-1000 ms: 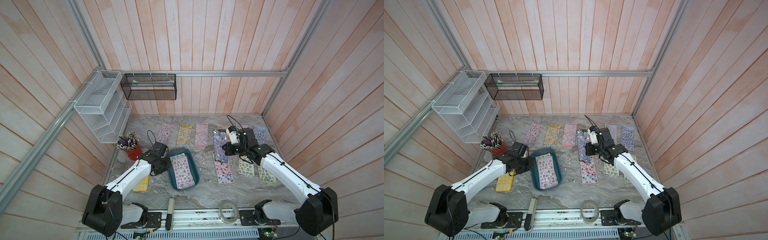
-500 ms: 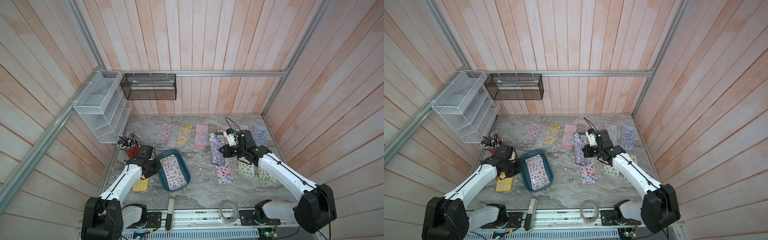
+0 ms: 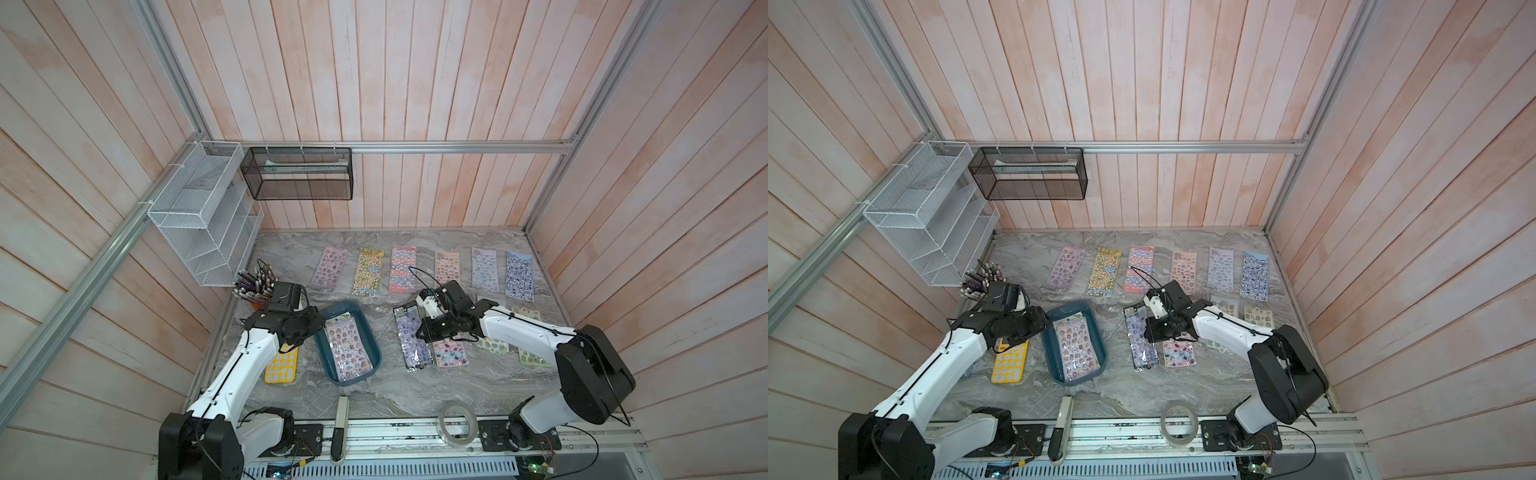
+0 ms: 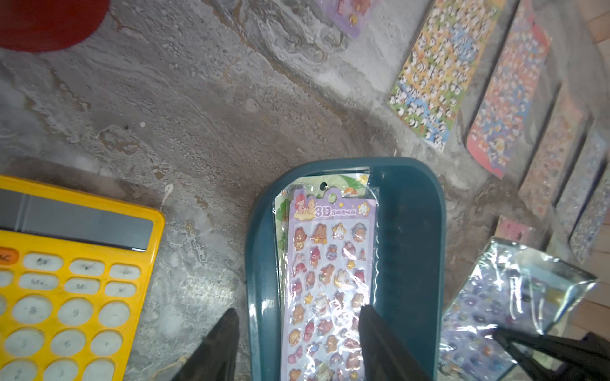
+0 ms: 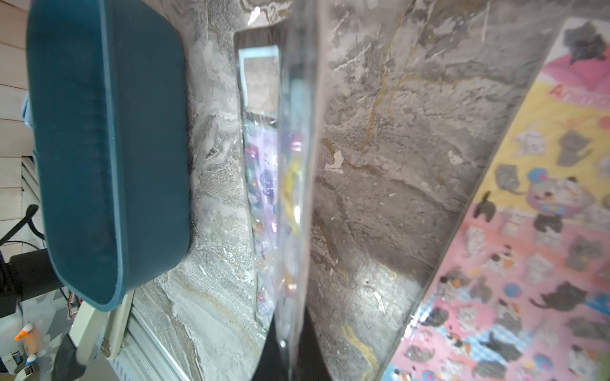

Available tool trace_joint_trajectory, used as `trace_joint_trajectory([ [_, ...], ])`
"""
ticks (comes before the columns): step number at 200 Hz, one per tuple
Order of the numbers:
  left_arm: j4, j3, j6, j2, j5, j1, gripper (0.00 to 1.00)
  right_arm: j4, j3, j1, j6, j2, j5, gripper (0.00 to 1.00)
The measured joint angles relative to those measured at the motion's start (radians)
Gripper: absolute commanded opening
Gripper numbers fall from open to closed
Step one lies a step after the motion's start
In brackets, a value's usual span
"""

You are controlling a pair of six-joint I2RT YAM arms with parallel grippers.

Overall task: Take the stickers out of the storage box
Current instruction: Place the sticker at the center of the board.

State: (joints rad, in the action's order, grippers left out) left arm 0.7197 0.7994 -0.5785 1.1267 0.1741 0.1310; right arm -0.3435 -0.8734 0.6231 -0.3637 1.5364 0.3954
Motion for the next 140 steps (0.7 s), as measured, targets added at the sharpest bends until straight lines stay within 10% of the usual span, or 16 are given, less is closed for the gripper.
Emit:
trace_joint_trajectory([
  [75, 0.018, 0.003, -0.001, -0.014, -0.019, -0.002, 0.67, 0.049, -0.012, 0.070, -0.037, 0.118, 0.024, 0.00],
  [140, 0.013, 0.003, -0.001, -0.022, 0.006, -0.002, 0.67, 0.093, -0.012, 0.077, -0.095, 0.135, -0.125, 0.31],
])
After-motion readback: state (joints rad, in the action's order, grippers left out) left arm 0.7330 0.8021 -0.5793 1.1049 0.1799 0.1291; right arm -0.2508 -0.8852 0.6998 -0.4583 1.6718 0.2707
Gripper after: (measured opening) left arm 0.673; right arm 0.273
